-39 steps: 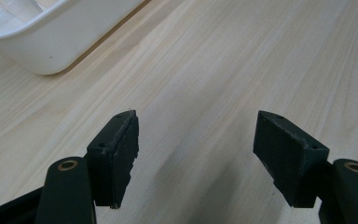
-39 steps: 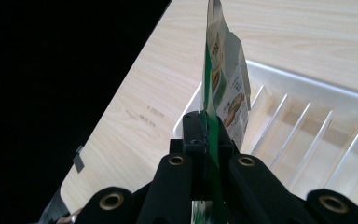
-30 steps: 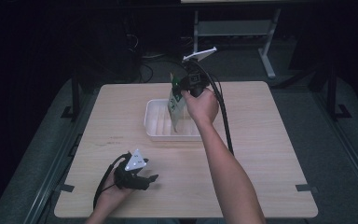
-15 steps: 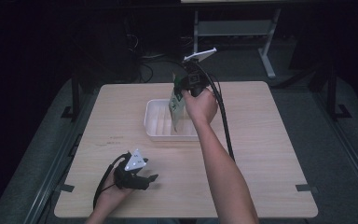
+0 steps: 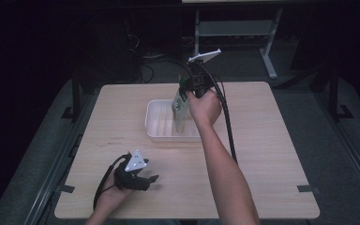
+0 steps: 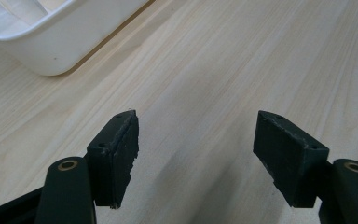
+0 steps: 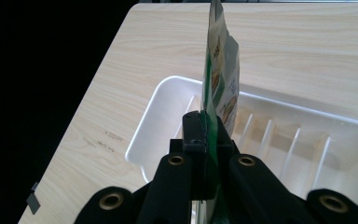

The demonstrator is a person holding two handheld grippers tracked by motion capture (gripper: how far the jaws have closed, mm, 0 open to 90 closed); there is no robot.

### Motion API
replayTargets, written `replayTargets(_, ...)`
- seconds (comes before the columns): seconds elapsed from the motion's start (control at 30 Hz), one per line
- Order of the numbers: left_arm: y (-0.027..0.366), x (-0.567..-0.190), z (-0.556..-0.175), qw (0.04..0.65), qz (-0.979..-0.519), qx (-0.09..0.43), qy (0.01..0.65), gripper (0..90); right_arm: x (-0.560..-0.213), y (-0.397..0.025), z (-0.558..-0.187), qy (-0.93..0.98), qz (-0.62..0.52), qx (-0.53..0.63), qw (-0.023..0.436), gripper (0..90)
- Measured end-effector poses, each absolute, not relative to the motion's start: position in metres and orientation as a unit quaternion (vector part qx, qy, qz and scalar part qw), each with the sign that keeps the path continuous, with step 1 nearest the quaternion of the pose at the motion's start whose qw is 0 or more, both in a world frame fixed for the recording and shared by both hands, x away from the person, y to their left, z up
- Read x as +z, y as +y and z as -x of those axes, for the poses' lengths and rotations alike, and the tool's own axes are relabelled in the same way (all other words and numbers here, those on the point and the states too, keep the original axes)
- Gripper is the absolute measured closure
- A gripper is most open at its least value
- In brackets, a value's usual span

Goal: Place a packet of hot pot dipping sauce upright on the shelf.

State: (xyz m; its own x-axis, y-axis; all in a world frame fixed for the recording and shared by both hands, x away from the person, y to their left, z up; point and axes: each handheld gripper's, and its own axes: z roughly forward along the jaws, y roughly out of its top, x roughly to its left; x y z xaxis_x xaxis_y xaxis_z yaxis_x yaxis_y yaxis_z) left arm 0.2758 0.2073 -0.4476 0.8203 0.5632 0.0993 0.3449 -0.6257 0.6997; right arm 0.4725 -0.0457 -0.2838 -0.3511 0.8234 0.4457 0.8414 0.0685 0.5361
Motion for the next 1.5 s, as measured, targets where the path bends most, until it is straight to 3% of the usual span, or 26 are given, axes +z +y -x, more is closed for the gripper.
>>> replayTargets(1.5, 0.208, -0.447, -0.276, 0.348, -0.888, 0.16, 0.254, 30.4, -0.296, -0.033, -0.48, -0.745, 0.567, -0.351, 0.018, 88.9)
